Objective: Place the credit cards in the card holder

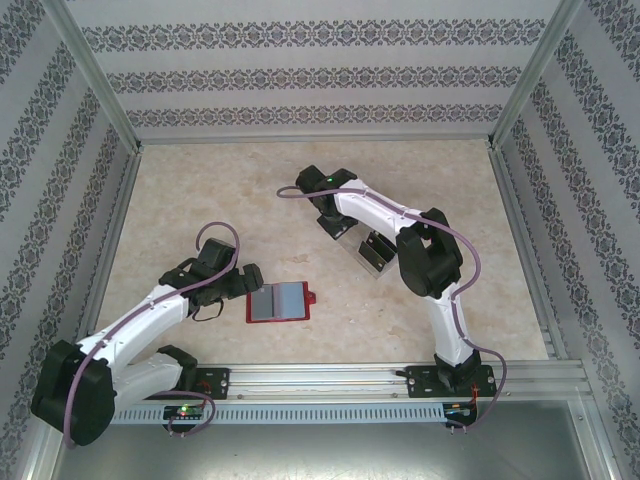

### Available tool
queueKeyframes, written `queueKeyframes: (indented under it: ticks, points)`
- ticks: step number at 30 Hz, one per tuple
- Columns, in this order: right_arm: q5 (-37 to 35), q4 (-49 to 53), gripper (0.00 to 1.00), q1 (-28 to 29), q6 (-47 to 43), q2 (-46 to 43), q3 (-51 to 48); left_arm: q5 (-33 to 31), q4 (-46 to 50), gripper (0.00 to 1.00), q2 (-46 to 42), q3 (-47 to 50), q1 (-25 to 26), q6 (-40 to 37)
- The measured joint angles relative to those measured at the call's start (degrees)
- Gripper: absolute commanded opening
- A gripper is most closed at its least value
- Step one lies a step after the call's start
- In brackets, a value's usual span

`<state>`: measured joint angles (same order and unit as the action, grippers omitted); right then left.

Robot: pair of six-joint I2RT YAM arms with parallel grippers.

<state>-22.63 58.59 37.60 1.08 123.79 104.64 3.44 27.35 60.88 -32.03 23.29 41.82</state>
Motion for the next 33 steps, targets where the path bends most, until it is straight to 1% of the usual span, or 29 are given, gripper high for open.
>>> queueKeyframes:
  ticks: [8,11,14,17,19,22,25,27,30,33]
  points:
    - [1.1,1.4,0.0,0.8,0.1,-2.9,3.6,-0.3,0.1,1.0,1.2,-0.9,0.0,-1.3]
    - [2.6,1.3,0.0,2.9,1.0,-6.8,4.4,-1.0,0.7,1.0,2.4,-2.1,0.4,-2.4]
    - [7.1,-1.0,0.0,5.4,4.3,-13.0,2.5,-3.0,2.3,1.0,3.7,-3.5,2.4,-3.6]
    - [15.4,-8.5,0.0,6.6,10.6,-22.8,-7.7,-5.8,4.1,1.0,5.0,-4.2,5.1,-4.3]
    - [21.5,-15.5,0.0,6.4,16.7,-29.7,-17.8,-7.7,5.6,1.0,5.8,-4.3,6.5,-4.3]
    - [28.8,-28.3,0.0,6.4,26.5,-36.6,-33.4,-9.6,7.1,1.0,6.2,-4.2,7.8,-4.1]
    - [33.4,-40.6,0.0,8.1,36.0,-38.7,-46.5,-10.5,7.4,1.0,6.2,-4.1,8.9,-3.9]
    - [34.5,-46.6,0.0,10.5,40.6,-38.6,-51.9,-10.9,7.3,1.0,6.2,-3.6,9.7,-3.9]
    - [35.0,-54.6,0.0,15.1,46.4,-38.5,-56.8,-11.3,7.3,1.0,6.4,-2.8,10.5,-3.9]
    - [35.0,-62.2,0.0,18.5,50.5,-37.6,-58.9,-11.5,7.3,1.0,7.6,-2.6,10.5,-3.9]
